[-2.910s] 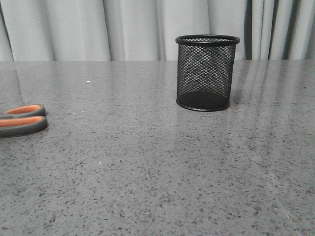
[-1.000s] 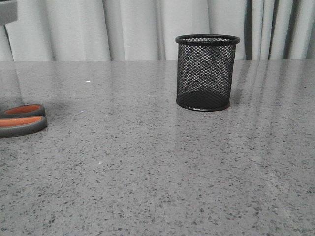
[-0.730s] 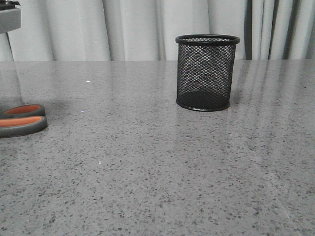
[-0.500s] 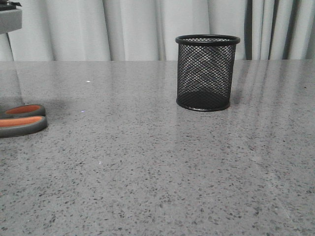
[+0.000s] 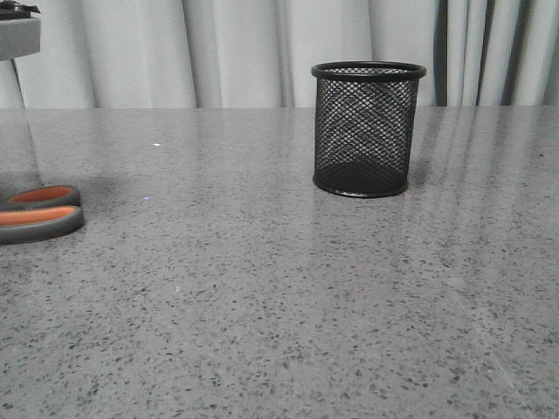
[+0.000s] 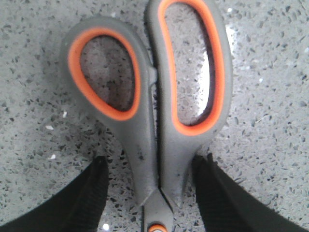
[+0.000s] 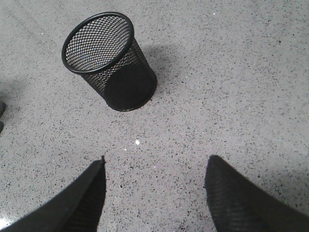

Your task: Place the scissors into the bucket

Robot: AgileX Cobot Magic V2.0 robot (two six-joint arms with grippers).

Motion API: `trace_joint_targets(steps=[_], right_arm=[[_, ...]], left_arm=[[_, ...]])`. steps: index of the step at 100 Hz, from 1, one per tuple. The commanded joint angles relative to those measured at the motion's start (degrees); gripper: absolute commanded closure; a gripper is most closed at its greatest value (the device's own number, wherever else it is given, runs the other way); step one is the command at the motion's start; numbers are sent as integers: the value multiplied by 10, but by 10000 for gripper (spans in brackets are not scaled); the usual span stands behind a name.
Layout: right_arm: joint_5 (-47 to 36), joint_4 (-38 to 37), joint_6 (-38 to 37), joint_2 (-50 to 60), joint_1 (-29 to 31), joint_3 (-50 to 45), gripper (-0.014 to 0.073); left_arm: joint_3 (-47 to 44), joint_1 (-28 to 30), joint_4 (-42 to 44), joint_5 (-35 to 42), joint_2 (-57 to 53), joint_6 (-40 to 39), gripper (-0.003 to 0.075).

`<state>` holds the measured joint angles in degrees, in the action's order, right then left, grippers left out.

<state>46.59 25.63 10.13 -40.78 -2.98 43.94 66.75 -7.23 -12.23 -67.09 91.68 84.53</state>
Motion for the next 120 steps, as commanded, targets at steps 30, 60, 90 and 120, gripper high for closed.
trace_joint_targets(steps=[30, 60, 90, 120], right_arm=[[-31, 8, 5, -2, 3, 20, 189], [-29, 8, 5, -2, 3, 20, 189], [-28, 10, 5, -2, 3, 20, 189], [-49, 78, 39, -2, 3, 20, 189]], left_arm=[[0, -4, -9, -22, 1, -4, 594], [64, -4, -10, -49, -5, -87, 741], [189, -4, -10, -49, -69, -143, 741], [267, -28, -2, -49, -150, -159, 741]])
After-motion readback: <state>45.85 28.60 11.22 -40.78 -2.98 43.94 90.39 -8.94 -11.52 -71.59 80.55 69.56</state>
